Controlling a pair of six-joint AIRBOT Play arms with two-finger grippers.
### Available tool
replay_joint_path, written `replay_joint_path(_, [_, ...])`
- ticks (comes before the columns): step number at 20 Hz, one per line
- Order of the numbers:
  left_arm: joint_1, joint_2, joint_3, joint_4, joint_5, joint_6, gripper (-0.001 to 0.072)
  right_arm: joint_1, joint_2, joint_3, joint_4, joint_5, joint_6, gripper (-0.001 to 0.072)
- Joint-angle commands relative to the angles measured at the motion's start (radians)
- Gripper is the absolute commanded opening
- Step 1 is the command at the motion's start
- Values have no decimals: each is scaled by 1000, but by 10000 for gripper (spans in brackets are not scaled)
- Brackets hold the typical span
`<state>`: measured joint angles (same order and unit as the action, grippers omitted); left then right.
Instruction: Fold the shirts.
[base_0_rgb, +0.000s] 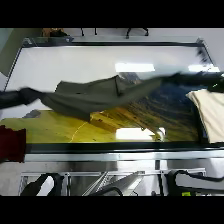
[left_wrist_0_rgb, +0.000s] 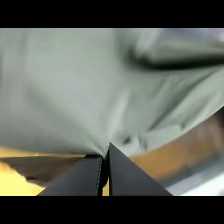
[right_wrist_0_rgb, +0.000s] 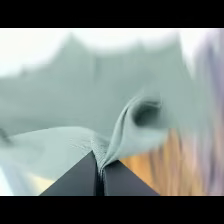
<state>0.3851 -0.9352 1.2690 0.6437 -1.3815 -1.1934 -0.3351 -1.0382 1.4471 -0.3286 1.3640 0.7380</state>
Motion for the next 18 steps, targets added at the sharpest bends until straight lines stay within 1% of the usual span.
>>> replay_joint_path(1, [58, 90, 433, -193, 43, 0, 10, -62, 235, 274, 168, -117, -21, 30])
replay_joint_path(3, [139, 116, 663, -195, 101, -2, 10, -103, 332, 337, 140, -188, -21, 31])
replay_joint_path(5, [240, 122, 832, -194, 102, -4, 10, -121, 403, 340, 128, -246, -25, 31])
replay_joint_path(7, [330, 122, 881, -195, 82, -4, 10, -127, 423, 340, 123, -249, -68, 31])
replay_joint_path(9, [349, 122, 792, -229, 84, -3, 10, -127, 407, 340, 116, -245, -80, 31])
replay_joint_path(11, [349, 114, 635, -300, 69, 25, 10, -127, 343, 331, 116, -205, -68, 31])
replay_joint_path(13, [348, 76, 478, -401, 10, 69, 11, -119, 238, 282, 129, -140, -57, 31])
replay_joint_path(14, [335, 45, 407, -420, -18, 86, 11, -95, 174, 228, 135, -125, -58, 31])
replay_joint_path(15, [291, 3, 336, -405, -35, 113, 11, -63, 117, 169, 129, -130, -65, 30])
replay_joint_path(16, [225, -42, 266, -356, -31, 128, 11, -36, 53, 107, 127, -130, -100, 31])
replay_joint_path(18, [80, -141, 150, -212, 25, 155, 11, 12, -72, 10, 121, -180, -153, 31])
